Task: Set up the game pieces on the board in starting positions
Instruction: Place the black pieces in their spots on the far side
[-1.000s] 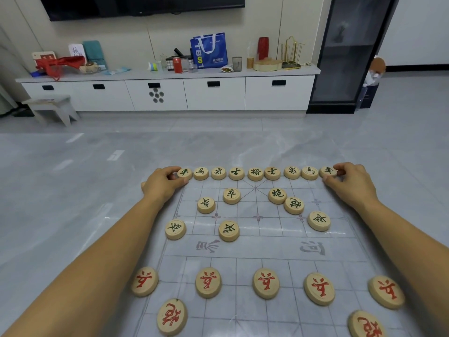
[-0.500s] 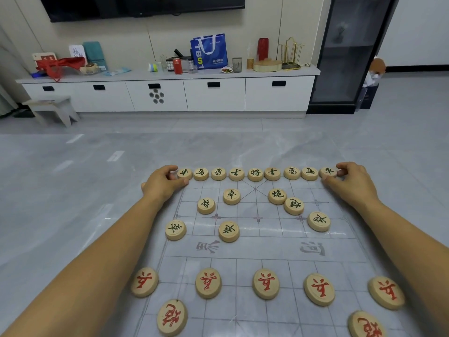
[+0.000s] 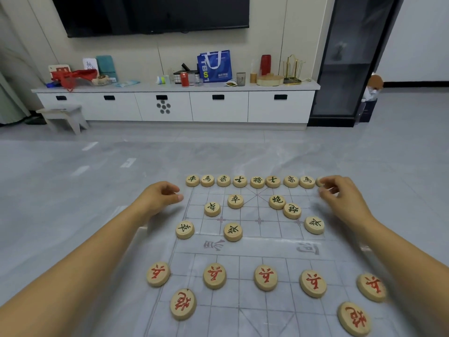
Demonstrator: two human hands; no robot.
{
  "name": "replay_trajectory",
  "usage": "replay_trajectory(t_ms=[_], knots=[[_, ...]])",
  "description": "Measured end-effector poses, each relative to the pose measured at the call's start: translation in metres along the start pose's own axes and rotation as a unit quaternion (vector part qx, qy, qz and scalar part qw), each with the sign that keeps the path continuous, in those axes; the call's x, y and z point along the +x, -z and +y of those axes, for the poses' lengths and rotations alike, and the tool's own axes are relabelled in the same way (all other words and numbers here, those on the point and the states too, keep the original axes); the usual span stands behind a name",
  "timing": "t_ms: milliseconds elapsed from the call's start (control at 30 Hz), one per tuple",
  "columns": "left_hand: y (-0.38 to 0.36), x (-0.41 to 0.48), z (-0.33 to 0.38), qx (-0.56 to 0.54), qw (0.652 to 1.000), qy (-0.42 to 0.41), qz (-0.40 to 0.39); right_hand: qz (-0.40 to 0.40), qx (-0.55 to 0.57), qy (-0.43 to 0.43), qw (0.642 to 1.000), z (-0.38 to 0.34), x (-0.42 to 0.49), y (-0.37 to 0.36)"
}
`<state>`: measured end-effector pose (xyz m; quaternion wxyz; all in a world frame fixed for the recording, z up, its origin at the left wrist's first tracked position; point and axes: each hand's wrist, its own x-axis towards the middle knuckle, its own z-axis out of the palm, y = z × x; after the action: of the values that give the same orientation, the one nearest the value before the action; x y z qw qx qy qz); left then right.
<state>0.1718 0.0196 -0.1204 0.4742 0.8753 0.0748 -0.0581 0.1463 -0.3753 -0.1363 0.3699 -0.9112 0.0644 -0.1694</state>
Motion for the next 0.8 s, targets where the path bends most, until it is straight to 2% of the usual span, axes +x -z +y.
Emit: replay_trajectory(t_ms=[100, 167, 233, 333, 433, 600, 700, 733, 800], knots=[[-0.011, -0.016, 0.008, 0.052, 0.998, -0.031, -0.014, -0.105, -0.023, 0.002, 0.994, -0.027, -0.015, -0.013], [-0.023, -0.023, 0.013, 0.092, 0.994, -0.052, -0.024, -0.151, -0.088, -0.002, 0.985, -0.038, -0.025, -0.024], [-0.033, -0.027, 0.017, 0.142, 0.987, -0.061, -0.032, -0.16, -0.162, 0.005, 0.974, -0.045, -0.035, -0.031], [-0.048, -0.028, 0.022, 0.199, 0.976, -0.076, -0.048, -0.154, -0.191, -0.005, 0.969, -0.052, -0.042, -0.033], [-0.058, -0.029, 0.026, 0.276, 0.955, -0.106, -0.036, -0.183, -0.222, -0.017, 0.958, -0.056, -0.042, -0.029], [-0.06, -0.031, 0.028, 0.287, 0.952, -0.106, -0.005, -0.187, -0.202, 0.006, 0.961, -0.06, -0.034, -0.033], [-0.053, -0.036, 0.028, 0.298, 0.95, -0.093, -0.022, -0.207, -0.199, 0.009, 0.958, -0.063, -0.026, -0.042], [-0.05, -0.039, 0.028, 0.301, 0.948, -0.093, -0.037, -0.22, -0.167, 0.0, 0.961, -0.064, -0.026, -0.042], [-0.041, -0.044, 0.025, 0.265, 0.956, -0.097, -0.076, -0.232, -0.033, -0.042, 0.971, -0.066, -0.026, -0.037]])
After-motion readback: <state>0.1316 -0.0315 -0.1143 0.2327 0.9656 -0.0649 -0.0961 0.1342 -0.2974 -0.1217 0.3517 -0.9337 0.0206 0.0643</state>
